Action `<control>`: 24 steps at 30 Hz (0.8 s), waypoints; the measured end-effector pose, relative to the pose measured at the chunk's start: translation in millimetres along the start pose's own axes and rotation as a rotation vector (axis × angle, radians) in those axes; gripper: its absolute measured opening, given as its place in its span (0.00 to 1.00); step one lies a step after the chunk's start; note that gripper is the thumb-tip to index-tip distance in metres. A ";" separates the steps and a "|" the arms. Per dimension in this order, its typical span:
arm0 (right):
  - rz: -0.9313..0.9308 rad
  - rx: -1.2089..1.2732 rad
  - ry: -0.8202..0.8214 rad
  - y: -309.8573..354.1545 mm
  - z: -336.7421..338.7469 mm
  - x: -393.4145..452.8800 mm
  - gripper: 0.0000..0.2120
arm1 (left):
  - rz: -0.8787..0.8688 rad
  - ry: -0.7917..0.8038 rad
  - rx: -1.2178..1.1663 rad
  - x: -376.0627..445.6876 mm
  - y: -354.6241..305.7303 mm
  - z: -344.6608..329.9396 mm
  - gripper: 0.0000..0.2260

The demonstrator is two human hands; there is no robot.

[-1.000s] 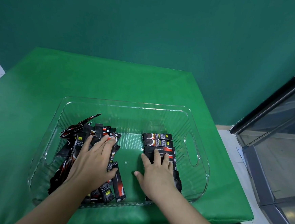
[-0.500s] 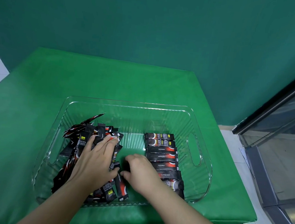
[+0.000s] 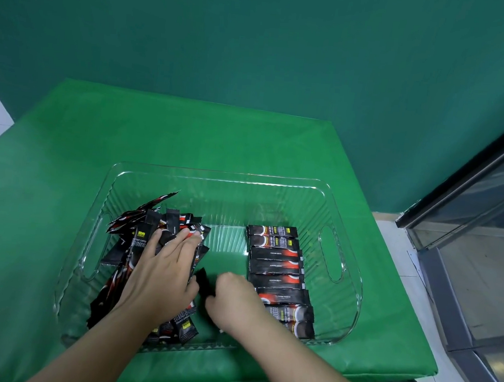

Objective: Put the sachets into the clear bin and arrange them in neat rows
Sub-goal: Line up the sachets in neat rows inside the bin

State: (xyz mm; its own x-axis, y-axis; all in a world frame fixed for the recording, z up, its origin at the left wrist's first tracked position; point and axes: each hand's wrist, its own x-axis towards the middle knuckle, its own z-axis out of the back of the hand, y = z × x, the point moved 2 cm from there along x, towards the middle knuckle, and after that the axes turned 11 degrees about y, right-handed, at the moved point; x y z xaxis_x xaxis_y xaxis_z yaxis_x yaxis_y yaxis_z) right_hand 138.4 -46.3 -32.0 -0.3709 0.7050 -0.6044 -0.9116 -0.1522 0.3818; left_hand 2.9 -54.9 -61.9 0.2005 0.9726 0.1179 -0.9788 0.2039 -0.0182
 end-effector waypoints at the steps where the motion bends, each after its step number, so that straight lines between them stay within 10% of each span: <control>1: -0.021 0.018 -0.016 -3.3 3.8 0.6 0.08 | 0.002 0.001 -0.003 0.0 -0.1 0.2 0.30; 9: -0.043 -0.026 -0.235 -48.2 55.9 -11.9 0.10 | 0.031 0.086 -0.005 0.3 0.7 0.8 0.33; 24: 0.008 -0.320 -0.166 -49.0 22.2 -21.4 0.19 | 0.040 0.110 -0.009 1.0 0.6 1.7 0.33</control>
State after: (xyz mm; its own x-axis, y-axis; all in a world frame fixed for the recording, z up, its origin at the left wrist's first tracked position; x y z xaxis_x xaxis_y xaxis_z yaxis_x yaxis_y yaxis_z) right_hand 194.9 -38.5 -22.2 -0.3681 0.8017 -0.4709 -0.9279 -0.3488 0.1316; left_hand 2.5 -54.0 -60.1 0.1646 0.9863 0.0076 -0.9859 0.1648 -0.0292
